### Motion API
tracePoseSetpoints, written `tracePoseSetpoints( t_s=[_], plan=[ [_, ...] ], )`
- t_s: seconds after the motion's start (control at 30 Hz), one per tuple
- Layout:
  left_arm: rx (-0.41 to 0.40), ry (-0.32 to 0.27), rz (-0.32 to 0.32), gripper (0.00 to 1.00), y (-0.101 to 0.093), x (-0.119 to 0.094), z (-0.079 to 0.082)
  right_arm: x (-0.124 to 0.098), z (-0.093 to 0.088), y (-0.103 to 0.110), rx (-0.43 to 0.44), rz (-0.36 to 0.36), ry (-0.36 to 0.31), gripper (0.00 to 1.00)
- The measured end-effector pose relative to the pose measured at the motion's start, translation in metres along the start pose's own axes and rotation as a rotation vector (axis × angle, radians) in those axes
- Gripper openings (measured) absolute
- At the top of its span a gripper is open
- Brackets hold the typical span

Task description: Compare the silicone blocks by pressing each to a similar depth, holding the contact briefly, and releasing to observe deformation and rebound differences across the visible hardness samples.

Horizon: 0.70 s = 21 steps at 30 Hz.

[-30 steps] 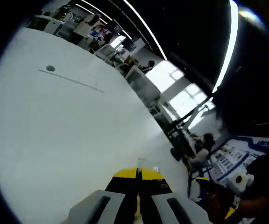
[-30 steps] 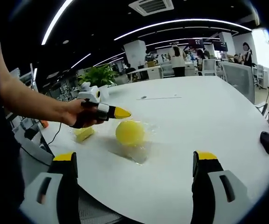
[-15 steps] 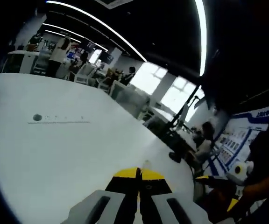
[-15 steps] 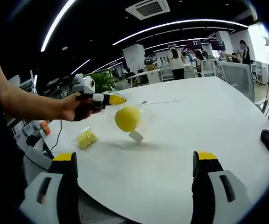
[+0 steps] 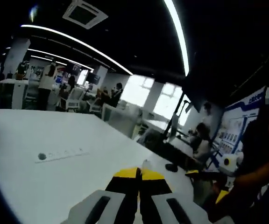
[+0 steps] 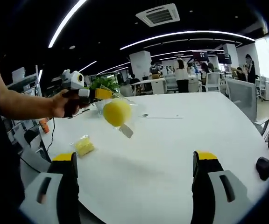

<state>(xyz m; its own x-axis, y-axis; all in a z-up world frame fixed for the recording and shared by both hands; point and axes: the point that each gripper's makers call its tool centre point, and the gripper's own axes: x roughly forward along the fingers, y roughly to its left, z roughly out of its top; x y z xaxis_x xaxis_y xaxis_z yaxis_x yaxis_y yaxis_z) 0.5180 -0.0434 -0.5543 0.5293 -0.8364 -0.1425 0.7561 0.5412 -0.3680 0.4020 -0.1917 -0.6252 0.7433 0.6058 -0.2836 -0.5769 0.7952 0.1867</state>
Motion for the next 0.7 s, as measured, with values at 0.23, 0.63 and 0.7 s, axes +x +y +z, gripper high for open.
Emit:
tracePoseSetpoints(
  t_s=[0.23, 0.63, 0.7],
  plan=[
    [0.006, -0.088, -0.021, 0.00, -0.015, -0.023, 0.044, 0.012, 0.023, 0.006, -0.028, 0.054, -0.036, 0.96],
    [0.017, -0.167, -0.063, 0.00, -0.033, -0.044, 0.073, 0.019, 0.047, 0.018, -0.063, 0.117, -0.073, 0.96],
    [0.011, -0.172, -0.080, 0.00, -0.036, -0.045, 0.073, 0.021, 0.050, 0.018, -0.064, 0.124, -0.074, 0.96]
  ],
)
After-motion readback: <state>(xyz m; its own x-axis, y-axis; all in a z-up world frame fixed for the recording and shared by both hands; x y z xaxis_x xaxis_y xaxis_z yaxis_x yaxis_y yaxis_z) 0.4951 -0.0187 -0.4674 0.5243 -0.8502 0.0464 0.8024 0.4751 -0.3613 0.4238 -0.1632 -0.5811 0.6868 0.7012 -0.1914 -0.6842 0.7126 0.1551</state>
